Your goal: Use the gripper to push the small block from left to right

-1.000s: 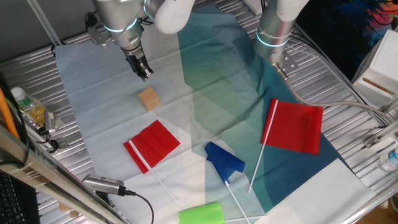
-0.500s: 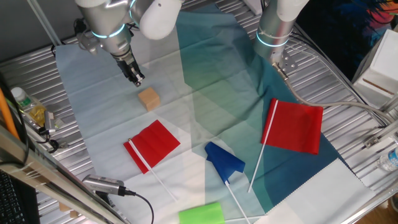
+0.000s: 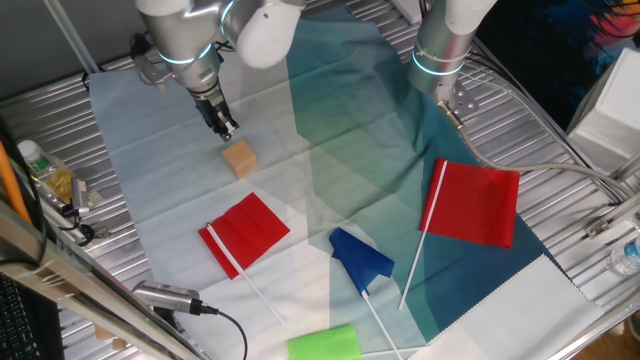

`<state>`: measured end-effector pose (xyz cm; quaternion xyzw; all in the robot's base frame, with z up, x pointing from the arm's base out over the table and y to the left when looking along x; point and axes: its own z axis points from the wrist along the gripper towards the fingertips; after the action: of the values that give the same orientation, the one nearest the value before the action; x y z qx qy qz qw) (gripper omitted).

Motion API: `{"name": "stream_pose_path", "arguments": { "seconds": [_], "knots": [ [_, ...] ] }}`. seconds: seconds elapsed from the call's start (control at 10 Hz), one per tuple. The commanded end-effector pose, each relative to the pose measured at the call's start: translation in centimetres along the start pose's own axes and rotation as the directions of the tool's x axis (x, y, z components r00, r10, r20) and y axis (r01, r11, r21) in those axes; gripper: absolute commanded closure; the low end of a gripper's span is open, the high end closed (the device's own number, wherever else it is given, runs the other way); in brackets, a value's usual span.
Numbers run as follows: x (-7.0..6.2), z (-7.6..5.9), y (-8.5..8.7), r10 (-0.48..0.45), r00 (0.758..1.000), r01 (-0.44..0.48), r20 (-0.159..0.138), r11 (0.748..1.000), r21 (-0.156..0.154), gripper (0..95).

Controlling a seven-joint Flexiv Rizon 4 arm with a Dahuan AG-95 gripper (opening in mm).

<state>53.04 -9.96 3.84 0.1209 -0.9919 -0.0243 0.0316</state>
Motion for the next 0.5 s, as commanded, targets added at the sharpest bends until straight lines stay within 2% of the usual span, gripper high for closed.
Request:
{"name": "stream_pose_path", "arguments": {
  "seconds": [0.1, 0.5],
  "knots": [
    [-0.21, -0.19, 0.34, 0.008, 1.000, -0.008, 0.001, 1.000, -0.008, 95.0],
    [-0.33, 0.11, 1.21, 0.023, 1.000, -0.023, 0.003, 1.000, -0.008, 95.0]
  ]
}}
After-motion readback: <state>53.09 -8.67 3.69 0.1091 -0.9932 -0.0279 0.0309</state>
